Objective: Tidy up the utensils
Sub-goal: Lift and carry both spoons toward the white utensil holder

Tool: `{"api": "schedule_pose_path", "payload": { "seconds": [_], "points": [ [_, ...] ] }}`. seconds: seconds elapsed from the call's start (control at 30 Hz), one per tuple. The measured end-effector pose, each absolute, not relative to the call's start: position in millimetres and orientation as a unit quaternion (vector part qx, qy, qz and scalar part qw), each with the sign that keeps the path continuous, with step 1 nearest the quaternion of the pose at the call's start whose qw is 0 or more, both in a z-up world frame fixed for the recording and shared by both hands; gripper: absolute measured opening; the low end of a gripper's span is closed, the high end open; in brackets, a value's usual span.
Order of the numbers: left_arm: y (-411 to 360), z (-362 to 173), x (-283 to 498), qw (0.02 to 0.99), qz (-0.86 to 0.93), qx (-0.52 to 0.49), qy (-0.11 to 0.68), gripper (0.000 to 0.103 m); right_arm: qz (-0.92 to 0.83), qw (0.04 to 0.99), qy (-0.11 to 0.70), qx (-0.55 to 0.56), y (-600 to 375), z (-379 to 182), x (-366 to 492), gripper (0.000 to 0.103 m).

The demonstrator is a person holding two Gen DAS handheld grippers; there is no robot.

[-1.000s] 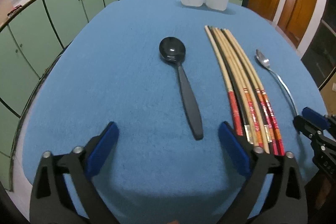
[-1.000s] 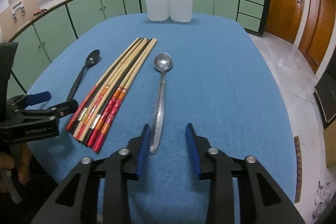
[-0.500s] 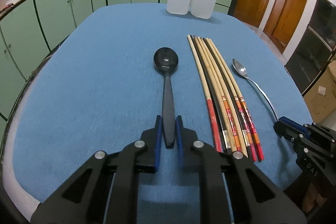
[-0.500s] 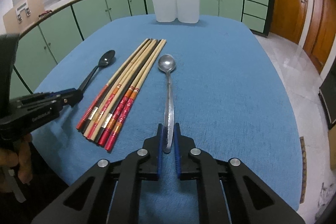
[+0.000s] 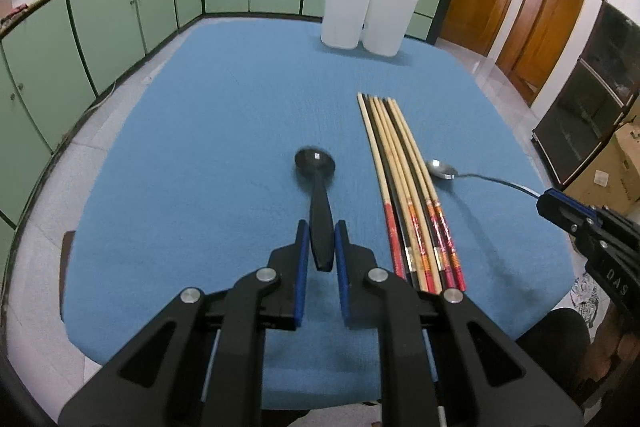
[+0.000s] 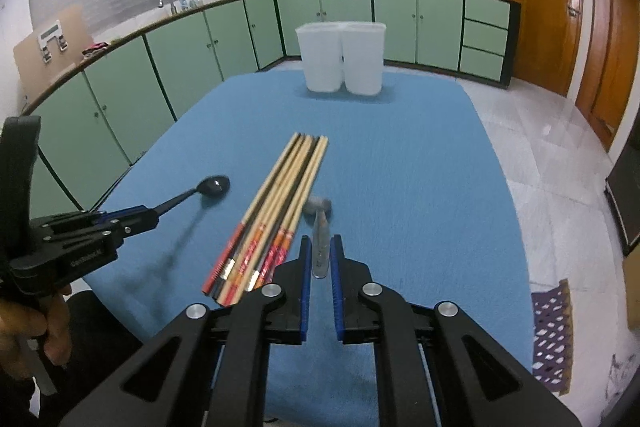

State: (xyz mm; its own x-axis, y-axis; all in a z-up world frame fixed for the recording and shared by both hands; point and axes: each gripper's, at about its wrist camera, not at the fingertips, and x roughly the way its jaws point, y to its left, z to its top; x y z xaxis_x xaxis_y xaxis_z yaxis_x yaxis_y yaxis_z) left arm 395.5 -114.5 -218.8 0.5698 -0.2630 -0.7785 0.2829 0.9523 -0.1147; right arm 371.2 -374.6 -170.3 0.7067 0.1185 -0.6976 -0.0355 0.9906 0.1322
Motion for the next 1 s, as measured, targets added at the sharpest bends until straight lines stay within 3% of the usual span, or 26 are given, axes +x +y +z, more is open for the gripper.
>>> {"api": "schedule_pose_path", "payload": {
  "seconds": [0.7, 1.0],
  "points": [
    [-102.9, -139.4, 419.8, 0.875, -0.215, 0.042, 0.431, 0.011, 0.048, 0.921, 0.387, 0.01, -381.1, -105.3, 394.2, 0.009],
    [-122.2, -92.8, 464.5, 0.879, -0.239, 0.053, 0.408, 0.009, 0.061, 0.919, 0.389, -0.001, -387.2, -63.1, 432.1, 0.009]
  ]
}}
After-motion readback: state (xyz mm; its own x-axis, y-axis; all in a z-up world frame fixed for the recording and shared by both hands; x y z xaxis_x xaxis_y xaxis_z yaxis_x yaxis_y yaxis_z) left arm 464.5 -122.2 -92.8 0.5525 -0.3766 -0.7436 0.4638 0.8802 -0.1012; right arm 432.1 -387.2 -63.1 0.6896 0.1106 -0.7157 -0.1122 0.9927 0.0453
